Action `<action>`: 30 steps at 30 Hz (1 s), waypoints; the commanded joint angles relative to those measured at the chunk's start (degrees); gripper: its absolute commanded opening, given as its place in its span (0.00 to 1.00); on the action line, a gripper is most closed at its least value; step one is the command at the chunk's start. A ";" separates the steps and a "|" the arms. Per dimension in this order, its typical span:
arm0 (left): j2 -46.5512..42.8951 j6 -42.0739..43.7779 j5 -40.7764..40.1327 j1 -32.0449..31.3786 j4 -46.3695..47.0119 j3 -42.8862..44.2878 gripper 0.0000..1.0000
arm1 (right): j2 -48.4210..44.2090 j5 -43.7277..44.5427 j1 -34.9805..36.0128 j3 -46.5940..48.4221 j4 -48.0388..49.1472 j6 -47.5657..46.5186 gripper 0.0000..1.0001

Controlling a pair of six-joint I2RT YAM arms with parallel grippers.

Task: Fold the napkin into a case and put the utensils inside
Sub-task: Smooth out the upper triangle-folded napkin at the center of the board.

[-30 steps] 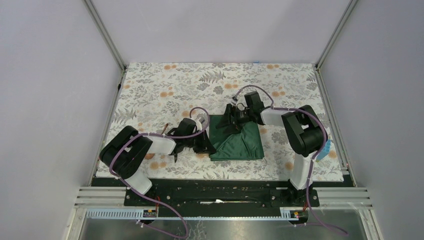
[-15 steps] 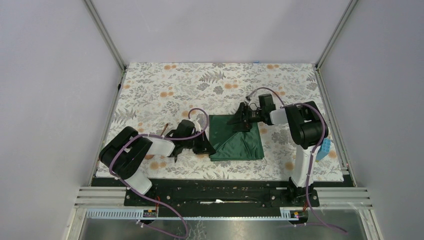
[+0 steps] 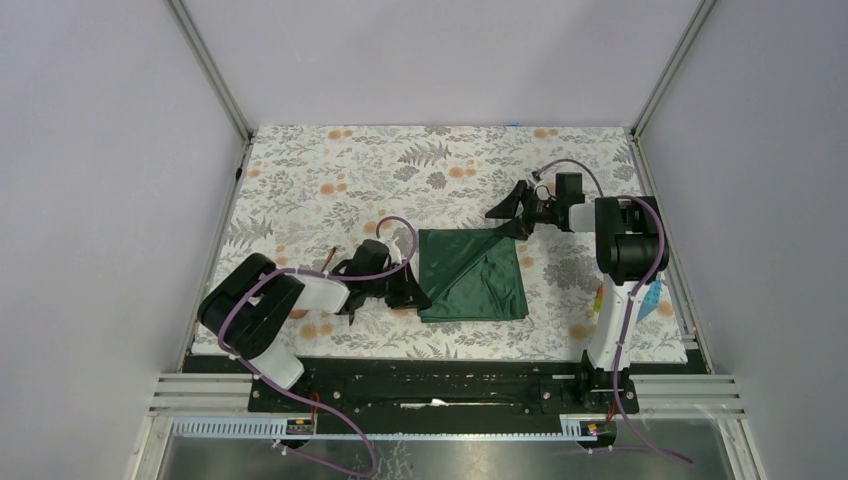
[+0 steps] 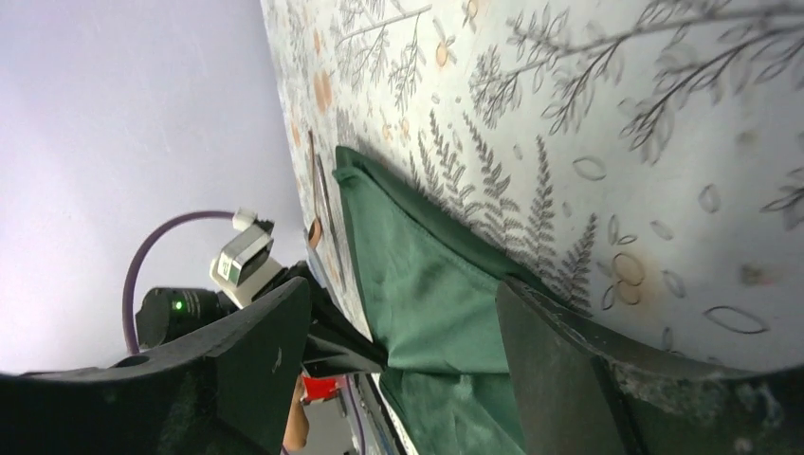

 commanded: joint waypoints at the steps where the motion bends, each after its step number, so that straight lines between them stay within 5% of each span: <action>1: -2.13 2.07 -0.29 0.02 -5.63 0.09 0.14 | -0.24 4.79 -0.22 4.79 -6.05 -2.54 0.79; 5: -6.00 2.81 0.34 0.02 -10.67 5.06 0.28 | -6.26 14.84 0.14 10.98 -24.01 -8.57 0.79; 11: -8.18 8.20 -3.73 0.81 -20.81 17.00 0.48 | -14.31 17.75 4.31 6.61 -28.50 -8.75 0.79; 25: 15.86 18.26 -13.39 4.15 -29.33 41.95 0.30 | -26.44 15.44 8.56 -13.36 -26.54 -10.50 0.61; 30: 17.81 19.91 -16.74 4.46 -30.24 43.52 0.27 | -27.26 14.85 8.57 -16.11 -26.08 -11.06 0.59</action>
